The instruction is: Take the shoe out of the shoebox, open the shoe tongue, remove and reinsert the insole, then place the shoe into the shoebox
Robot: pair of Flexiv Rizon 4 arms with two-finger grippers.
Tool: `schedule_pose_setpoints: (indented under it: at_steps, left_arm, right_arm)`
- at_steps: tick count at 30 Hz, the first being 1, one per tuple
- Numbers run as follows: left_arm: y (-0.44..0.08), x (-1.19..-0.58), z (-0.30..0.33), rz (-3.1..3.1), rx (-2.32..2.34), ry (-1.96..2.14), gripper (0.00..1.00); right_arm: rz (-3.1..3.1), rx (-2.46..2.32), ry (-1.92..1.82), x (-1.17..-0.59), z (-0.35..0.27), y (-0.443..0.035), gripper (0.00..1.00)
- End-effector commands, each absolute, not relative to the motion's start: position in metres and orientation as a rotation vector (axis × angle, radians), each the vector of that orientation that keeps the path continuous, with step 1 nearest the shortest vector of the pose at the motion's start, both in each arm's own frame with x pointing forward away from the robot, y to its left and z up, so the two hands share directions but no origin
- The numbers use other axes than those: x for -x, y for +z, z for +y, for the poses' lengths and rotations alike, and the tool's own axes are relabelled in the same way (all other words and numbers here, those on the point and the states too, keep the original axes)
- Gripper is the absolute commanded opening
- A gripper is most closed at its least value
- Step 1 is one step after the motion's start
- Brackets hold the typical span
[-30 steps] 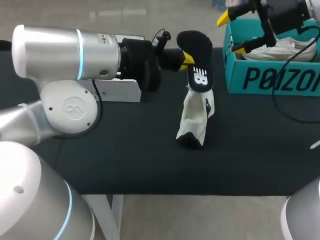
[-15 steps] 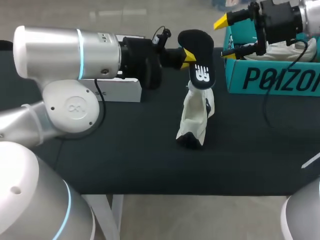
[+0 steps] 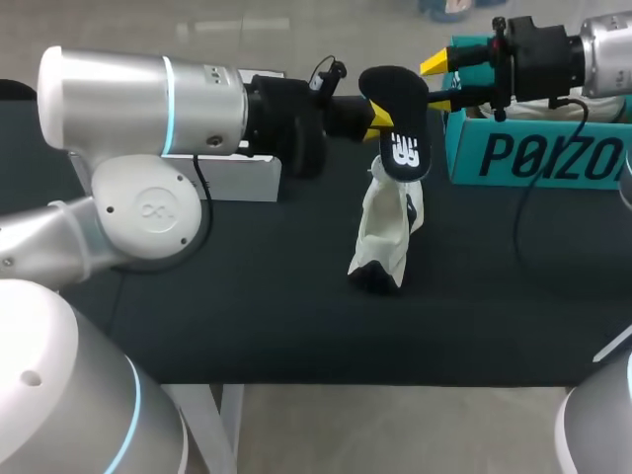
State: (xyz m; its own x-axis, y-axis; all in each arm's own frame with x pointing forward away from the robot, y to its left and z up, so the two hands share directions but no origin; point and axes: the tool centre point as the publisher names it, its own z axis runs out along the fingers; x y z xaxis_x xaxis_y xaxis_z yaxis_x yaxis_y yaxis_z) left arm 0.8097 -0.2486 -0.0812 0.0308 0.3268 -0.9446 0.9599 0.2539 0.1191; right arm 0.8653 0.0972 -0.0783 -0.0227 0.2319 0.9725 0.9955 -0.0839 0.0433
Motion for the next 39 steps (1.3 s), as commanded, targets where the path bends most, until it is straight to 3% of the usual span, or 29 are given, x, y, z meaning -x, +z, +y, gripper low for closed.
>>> schedule_pose_setpoints:
  at_steps: [1,17,22,25,26,27,37,38,39]
  left_arm:
    - [-0.080,-0.812,-0.251,1.498,-1.263,-0.772,0.00]
    - [-0.082,-0.810,-0.261,1.488,-1.287,-0.792,0.00]
    - [-0.084,-0.804,-0.260,1.487,-1.302,-0.798,0.00]
    - [-0.085,-0.803,-0.260,1.490,-1.304,-0.800,0.00]
    - [-0.085,-0.803,-0.259,1.491,-1.304,-0.800,0.00]
    - [-0.086,-0.803,-0.259,1.492,-1.302,-0.800,0.00]
    - [-0.086,-0.805,-0.257,1.532,-1.304,-0.814,0.00]
    - [-0.086,-0.806,-0.257,1.539,-1.308,-0.812,0.25]
    - [-0.086,-0.806,-0.256,1.546,-1.309,-0.808,0.67]
  right_arm:
    - [-1.365,1.421,-1.170,-0.869,0.104,-0.080,0.40]
    - [-1.340,1.406,-1.160,-0.866,0.112,-0.088,0.35]
    - [-1.320,1.422,-1.165,-0.869,0.110,-0.090,0.25]
    - [-1.310,1.423,-1.170,-0.870,0.109,-0.090,0.14]
    - [-1.308,1.421,-1.170,-0.870,0.109,-0.090,0.03]
    - [-1.308,1.420,-1.170,-0.870,0.109,-0.090,0.00]
    - [-1.280,1.402,-1.176,-0.872,0.109,-0.091,0.00]
    - [-1.280,1.401,-1.176,-0.872,0.108,-0.091,0.00]
    - [-1.279,1.401,-1.176,-0.872,0.108,-0.091,0.00]
